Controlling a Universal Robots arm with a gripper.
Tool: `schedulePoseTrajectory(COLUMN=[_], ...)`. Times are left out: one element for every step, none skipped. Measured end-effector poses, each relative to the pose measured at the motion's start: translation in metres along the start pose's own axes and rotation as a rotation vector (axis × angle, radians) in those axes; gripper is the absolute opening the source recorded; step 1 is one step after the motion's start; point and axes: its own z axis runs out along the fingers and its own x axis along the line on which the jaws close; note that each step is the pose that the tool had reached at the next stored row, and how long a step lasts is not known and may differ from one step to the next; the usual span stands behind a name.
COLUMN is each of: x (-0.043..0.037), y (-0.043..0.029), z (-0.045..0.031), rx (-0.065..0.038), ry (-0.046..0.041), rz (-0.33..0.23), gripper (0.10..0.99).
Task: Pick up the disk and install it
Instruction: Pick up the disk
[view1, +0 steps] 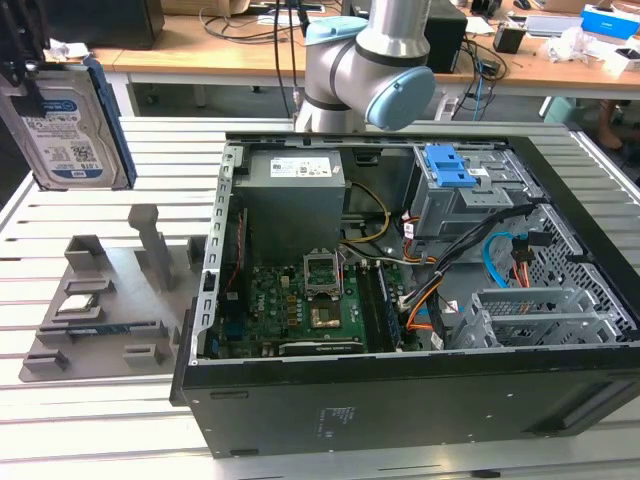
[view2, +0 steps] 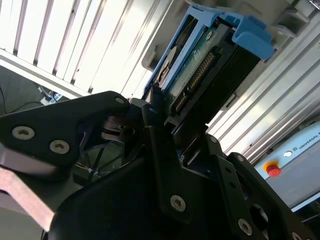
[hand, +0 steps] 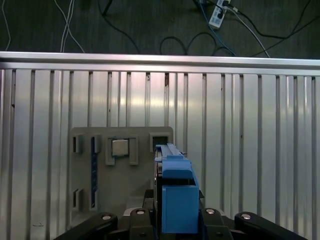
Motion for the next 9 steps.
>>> schedulePoseTrajectory(x=[-0.0001, -0.0001, -0.0002, -0.0003, -0.0005, -0.0006, -0.0006, -0.0008, -0.0010], y=[0.0000, 0.0000, 0.0000, 0.0000, -0.0001, -0.0001, -0.0001, 0.0000, 0.0000], z=[-0.0026, -0.0044, -0.0060, -0.0090, -0.0119, -0.0136, -0.0149, -0.0178, -0.0208], rx=[0.000, 0.000, 0.000, -0.001, -0.001, -0.001, -0.001, -0.001, -0.001], ry=[0.0000, 0.0000, 0.0000, 0.0000, 0.0000, 0.0000, 0.0000, 0.0000, 0.0000], rz=[0.000, 0.000, 0.000, 0.000, 0.000, 0.000, 0.000, 0.000, 0.000], gripper=[0.365, 0.365, 0.365, 0.365, 0.365, 0.365, 0.365, 0.365, 0.365])
